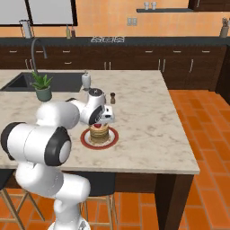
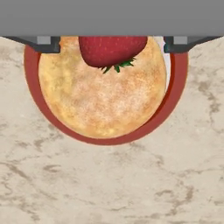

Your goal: Take the strawberry from the fridge and place it on top of the pancake, located on the dining counter.

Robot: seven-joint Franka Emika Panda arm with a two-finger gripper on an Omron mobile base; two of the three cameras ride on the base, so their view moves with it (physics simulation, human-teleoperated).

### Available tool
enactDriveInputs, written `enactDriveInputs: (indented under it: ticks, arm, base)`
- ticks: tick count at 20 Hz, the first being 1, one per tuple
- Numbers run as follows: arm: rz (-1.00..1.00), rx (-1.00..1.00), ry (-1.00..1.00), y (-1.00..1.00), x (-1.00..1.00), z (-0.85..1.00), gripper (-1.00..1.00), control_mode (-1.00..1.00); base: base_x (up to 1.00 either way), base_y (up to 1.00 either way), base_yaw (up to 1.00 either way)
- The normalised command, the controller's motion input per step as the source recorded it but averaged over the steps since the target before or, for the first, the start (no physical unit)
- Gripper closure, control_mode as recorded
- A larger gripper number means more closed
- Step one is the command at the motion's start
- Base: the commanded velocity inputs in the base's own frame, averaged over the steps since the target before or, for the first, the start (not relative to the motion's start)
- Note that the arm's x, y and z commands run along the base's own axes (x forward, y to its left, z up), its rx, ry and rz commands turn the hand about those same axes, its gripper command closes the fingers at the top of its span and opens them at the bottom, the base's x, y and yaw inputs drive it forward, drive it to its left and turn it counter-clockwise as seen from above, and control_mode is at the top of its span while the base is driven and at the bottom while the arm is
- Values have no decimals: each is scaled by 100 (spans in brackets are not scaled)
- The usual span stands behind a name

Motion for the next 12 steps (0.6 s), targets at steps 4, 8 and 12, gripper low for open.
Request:
enactDriveInputs:
  ticks: [4, 8, 12]
  arm:
    - [0, 0, -5, 0, -33, 40, -100, -100]
    - [0, 0, -1, 0, -72, 39, -100, -100]
    - [0, 4, 0, -6, -95, 21, -100, -100]
  base:
    - [0, 0, 0]
    - [0, 0, 0]
    - [0, 0, 0]
